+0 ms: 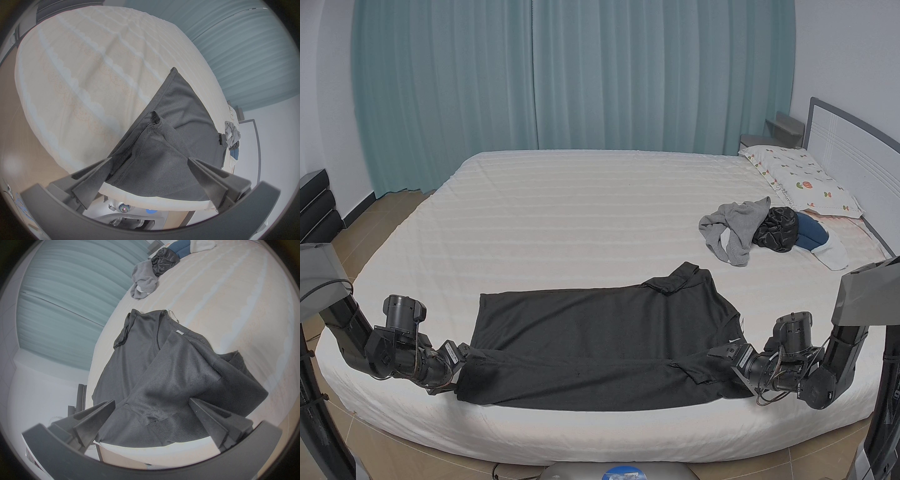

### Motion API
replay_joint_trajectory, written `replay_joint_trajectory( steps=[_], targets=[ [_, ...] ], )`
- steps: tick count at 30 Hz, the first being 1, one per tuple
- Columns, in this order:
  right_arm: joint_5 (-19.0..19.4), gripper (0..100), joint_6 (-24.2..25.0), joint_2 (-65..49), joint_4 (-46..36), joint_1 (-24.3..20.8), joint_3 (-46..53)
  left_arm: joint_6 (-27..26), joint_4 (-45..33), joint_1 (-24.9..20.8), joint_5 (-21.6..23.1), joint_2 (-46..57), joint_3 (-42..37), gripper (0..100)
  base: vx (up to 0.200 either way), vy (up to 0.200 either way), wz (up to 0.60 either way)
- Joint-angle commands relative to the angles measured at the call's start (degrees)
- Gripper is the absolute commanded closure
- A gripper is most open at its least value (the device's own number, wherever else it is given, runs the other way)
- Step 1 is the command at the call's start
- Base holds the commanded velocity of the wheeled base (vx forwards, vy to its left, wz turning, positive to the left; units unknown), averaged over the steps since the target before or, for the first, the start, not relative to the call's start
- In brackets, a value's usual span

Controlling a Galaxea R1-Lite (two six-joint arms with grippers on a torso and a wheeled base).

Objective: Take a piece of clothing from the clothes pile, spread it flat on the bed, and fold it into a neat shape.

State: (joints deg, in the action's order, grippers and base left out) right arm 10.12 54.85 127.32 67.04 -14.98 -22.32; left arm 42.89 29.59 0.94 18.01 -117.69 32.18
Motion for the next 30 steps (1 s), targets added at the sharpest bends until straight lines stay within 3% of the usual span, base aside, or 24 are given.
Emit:
replay_joint_trajectory(
  steps=[1, 12, 18, 24, 25, 30],
  targets=[
    [-0.01, 0, 0.44, 1.53, 0.02, 0.13, -0.09, 0.0, 0.03, -0.06, 0.01, -0.09, -0.02, 0, 0.0, 0.0, 0.0],
    [-0.71, 0, 0.35, 1.62, 0.02, 0.04, 0.44, 0.0, 0.03, -0.06, 0.01, -0.09, -0.02, 0, 0.0, 0.0, 0.0],
    [-5.37, 0, 0.35, 1.97, -0.06, -0.84, 0.7, 0.09, 0.03, 0.03, 0.01, -0.09, -0.02, 0, 0.0, 0.0, 0.0],
    [-5.9, 0, 0.44, 2.23, -0.06, -0.4, 0.08, 0.09, 0.03, -0.06, 0.01, -0.09, -0.02, 0, 0.0, 0.0, 0.0],
    [-5.9, 100, 0.44, 2.41, 0.02, -0.49, 0.17, 0.18, 0.03, 0.03, 0.01, -0.09, -0.02, 0, 0.0, 0.0, 0.0],
    [-5.99, 100, 0.61, 1.97, 0.02, -0.66, 0.35, 0.27, 0.03, 0.03, 0.01, 0.0, -0.02, 0, 0.0, 0.0, 0.0]
  ],
)
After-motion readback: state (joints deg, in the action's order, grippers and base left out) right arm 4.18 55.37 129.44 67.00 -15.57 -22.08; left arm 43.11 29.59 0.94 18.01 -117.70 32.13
